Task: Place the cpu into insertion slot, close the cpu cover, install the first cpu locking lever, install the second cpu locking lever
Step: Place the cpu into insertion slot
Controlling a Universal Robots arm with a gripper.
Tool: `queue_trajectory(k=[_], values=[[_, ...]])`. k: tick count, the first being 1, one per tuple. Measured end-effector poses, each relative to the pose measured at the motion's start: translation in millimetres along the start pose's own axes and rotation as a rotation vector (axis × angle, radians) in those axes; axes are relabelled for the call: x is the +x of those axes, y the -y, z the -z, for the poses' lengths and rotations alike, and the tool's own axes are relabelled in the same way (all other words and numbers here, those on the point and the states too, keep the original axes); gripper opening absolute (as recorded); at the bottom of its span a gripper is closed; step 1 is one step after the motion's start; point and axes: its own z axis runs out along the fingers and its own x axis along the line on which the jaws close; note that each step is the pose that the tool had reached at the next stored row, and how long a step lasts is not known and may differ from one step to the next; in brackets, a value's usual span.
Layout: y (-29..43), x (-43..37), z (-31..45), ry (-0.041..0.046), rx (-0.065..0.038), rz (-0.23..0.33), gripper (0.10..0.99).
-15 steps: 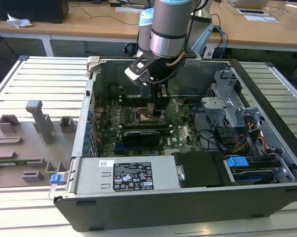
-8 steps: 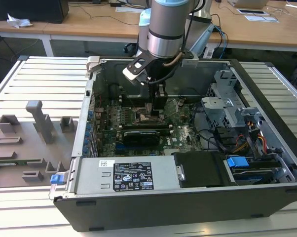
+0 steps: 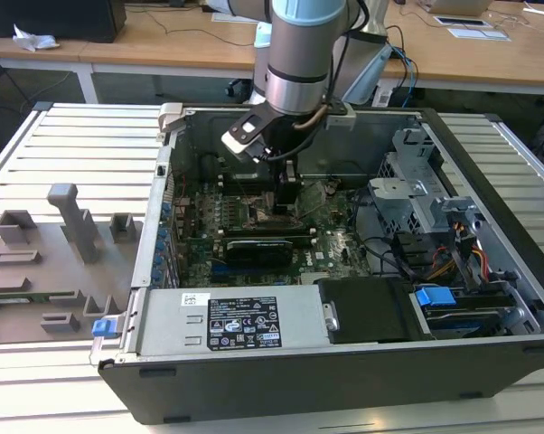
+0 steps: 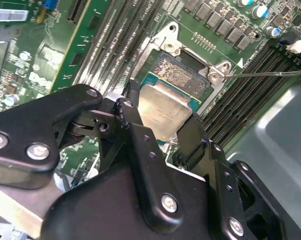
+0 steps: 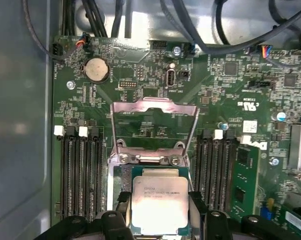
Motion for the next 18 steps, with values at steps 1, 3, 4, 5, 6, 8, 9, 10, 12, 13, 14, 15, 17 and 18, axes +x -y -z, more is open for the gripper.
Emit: queue_trajectory(k=[1, 3, 4, 5, 6, 8, 9, 10, 12, 13, 14, 15, 17, 18], values=[[0.6, 1.0, -0.7, -0.0029, 0.0, 0.0, 0.545], [2.6, 1.5, -1.7, -0.0169, -0.001, 0.0, 0.545], [4.7, 1.7, -2.8, -0.022, -0.001, 0.0, 0.545], [7.6, 1.9, -6.4, -0.0227, -0.001, 0.0, 0.545], [7.7, 1.9, -7.9, -0.0225, -0.001, 0.0, 0.545], [7.6, 2.0, -10.4, -0.0225, -0.001, -0.003, 0.545], [7.5, 2.0, -12.0, -0.0229, -0.001, -0.011, 0.545], [7.5, 2.1, -12.9, -0.023, -0.001, -0.016, 0.545], [7.4, 2.2, -15.4, -0.0233, -0.001, -0.02, 0.545], [7.4, 2.2, -16.5, -0.0233, -0.001, -0.02, 0.545], [7.3, 2.2, -17.2, -0.0232, -0.001, -0.02, 0.545], [7.3, 2.2, -18.4, -0.0232, -0.001, -0.02, 0.545], [7.2, 2.3, -20.1, -0.0231, -0.001, -0.02, 0.545], [7.2, 2.3, -20.5, -0.0232, -0.001, -0.02, 0.545]])
